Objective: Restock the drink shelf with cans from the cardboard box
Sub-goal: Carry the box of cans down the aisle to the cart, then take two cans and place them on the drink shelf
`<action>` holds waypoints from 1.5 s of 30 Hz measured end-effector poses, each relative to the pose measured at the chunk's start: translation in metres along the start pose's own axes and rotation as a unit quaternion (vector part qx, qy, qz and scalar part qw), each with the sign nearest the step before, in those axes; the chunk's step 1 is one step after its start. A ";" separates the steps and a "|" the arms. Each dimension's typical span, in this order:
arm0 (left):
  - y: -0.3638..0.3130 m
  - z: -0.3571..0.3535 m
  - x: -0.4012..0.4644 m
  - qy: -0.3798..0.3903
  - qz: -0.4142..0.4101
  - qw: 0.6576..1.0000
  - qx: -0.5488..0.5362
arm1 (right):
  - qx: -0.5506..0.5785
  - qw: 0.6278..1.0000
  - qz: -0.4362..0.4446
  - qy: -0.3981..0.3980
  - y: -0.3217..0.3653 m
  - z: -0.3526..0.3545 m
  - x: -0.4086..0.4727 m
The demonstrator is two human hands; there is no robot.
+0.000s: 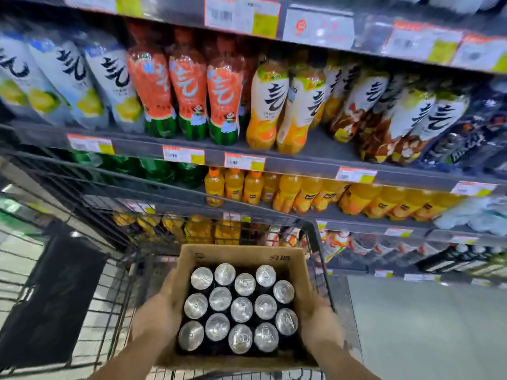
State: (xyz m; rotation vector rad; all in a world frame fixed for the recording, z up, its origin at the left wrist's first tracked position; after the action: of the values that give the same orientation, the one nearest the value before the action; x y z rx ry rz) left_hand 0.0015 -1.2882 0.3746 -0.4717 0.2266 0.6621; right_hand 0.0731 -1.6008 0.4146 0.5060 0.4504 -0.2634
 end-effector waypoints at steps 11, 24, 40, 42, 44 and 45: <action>-0.005 -0.013 -0.006 0.046 0.032 0.998 0.009 | -0.003 0.999 -0.039 -0.015 -0.005 -0.020 0.009; -0.003 -0.019 -0.005 0.030 0.036 0.999 -0.016 | 0.017 0.999 -0.046 -0.010 -0.005 -0.020 0.011; -0.034 -0.043 0.006 -0.119 -0.081 0.990 0.008 | -0.006 0.977 0.202 -0.074 0.054 -0.054 0.030; -0.035 -0.051 0.010 -0.135 -0.125 0.982 0.037 | -0.032 0.985 0.162 -0.042 0.050 -0.066 0.044; -0.044 -0.061 0.011 -0.137 -0.192 0.970 0.054 | -0.051 0.991 0.122 -0.023 0.043 -0.076 0.057; -0.050 -0.066 0.012 -0.126 -0.209 0.969 0.045 | -0.058 0.992 0.108 -0.019 0.040 -0.081 0.063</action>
State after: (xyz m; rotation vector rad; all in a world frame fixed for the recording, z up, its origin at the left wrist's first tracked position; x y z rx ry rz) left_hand 0.0392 -1.3487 0.3299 -0.3283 -0.0842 0.2916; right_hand 0.1136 -1.5331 0.3384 0.4305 0.3682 -0.0373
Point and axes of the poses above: each hand's wrist, its own x-axis towards the middle knuckle, its own z-axis out of the back of the hand, y = z × x, the point moved 3 cm from there along x, towards the middle knuckle
